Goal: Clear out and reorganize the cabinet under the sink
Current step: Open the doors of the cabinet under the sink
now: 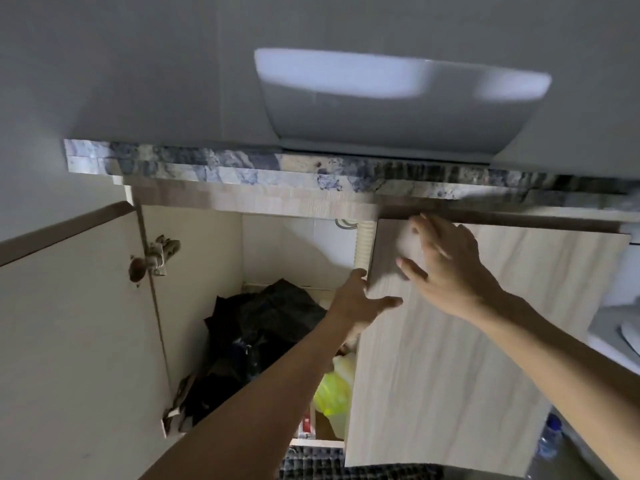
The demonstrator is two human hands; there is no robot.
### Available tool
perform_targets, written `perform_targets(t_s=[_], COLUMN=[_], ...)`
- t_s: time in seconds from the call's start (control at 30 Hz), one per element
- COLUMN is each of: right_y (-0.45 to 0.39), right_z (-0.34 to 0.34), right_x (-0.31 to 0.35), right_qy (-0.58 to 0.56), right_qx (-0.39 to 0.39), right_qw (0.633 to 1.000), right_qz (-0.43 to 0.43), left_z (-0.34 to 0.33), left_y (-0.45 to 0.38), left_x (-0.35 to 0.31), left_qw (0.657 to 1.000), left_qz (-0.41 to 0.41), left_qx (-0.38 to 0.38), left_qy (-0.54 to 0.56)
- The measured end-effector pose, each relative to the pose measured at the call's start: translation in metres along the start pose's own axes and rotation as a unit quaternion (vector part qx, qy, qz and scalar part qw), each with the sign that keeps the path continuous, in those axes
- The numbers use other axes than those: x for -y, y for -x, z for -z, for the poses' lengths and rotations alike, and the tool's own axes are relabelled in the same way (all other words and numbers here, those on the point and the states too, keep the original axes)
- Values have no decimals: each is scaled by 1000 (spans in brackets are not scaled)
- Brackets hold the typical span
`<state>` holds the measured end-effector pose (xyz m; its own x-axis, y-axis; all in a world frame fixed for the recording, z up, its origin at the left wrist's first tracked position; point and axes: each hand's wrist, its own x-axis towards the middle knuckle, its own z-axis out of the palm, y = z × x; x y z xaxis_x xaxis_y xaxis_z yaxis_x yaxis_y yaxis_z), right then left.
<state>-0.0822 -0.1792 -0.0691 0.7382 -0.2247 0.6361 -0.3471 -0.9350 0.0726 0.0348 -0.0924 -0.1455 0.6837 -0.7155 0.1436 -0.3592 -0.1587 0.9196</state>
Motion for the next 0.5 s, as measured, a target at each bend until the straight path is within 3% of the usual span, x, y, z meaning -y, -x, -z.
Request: perform_targets(t_s=[0.2,0.33,0.5], right_y=[-18,-21,-23], right_z=[-43,-57,-54], right_x=[-10,-3,4], right_qy=[6,4,3], right_qx=[-92,-145,-130], right_qw=[995,986,986], right_qz=[-49,-80,-101], left_z=[-11,-20,-19], left_y=[-42,-55,-55], left_x=[28,51,54], left_qw=[981,973,971], left_qz=[26,15,15], left_qx=[122,140,145], left_qy=[148,182,188])
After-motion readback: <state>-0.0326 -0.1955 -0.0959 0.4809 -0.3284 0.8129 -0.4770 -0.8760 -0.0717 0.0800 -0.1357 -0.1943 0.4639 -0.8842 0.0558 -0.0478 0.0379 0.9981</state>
